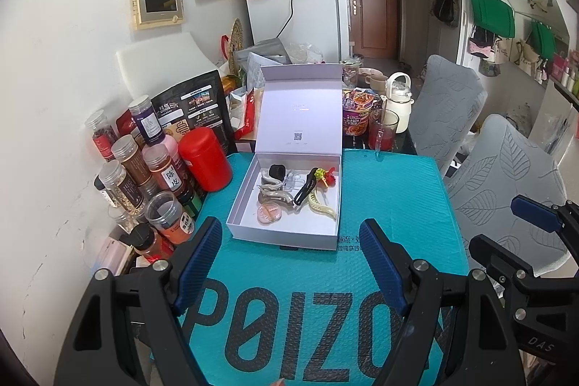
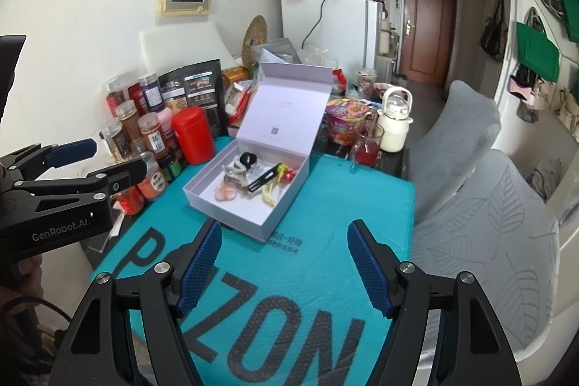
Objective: Organize rigid objects
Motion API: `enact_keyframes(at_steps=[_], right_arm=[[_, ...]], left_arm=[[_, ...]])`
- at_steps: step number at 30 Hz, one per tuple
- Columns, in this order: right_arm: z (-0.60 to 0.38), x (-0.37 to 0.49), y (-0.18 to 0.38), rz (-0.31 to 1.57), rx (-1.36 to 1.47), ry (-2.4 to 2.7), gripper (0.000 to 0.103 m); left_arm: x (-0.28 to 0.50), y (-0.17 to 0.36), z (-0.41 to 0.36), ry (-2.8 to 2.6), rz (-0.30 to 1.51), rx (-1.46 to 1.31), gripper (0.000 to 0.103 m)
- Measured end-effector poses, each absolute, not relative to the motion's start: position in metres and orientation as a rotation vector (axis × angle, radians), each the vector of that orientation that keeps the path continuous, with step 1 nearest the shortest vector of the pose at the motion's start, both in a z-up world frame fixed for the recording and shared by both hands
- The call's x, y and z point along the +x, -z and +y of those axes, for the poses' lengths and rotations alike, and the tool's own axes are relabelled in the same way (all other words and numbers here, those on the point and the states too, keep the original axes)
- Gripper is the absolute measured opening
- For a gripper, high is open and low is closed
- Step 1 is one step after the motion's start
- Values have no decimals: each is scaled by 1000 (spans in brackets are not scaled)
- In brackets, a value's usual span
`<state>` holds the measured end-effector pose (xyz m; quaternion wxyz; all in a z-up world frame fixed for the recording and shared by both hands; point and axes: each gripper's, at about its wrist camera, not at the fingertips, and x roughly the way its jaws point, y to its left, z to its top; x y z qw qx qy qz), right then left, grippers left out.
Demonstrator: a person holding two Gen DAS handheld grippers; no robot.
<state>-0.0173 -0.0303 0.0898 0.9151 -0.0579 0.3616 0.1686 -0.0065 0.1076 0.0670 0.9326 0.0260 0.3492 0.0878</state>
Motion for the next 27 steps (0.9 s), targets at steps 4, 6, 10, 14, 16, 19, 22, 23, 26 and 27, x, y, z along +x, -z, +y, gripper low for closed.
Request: enact_keyframes(at_steps=[4,6,10,14,16,19,22,23,26,27], right_arm=[[-29,-19,-89,745,-122,-349,73],[-28,-18,-88,747,-123,-350,73],[-29,-19,-88,748,-125,-346,73],[-29,-17,-87,752,-128,-342,73],[-29,-17,-87,753,-128,-342,73],[-30,-17,-86,756,-127,-338,73],[-30,-16,-84,763,-128,-336,73],[-30,-15,-83,766,-128,-335,73],[-29,-14,-80,776,-129,-334,73],[-29,-13,-79,780,-129,-334,73]], left_arm=[[-8,-67,107,-181,715,56,78],[-8,-67,107,-181,716,55,78],[-8,-67,107,-182,716,59,78],[-8,-66,105,-187,716,82,78],[-7,-65,104,-180,717,85,78],[-6,-64,103,-173,722,87,78],[-5,-62,102,-172,727,95,78],[-4,-61,103,-171,731,96,78],[-2,-58,104,-162,741,91,78],[-1,-57,105,-157,744,89,78]])
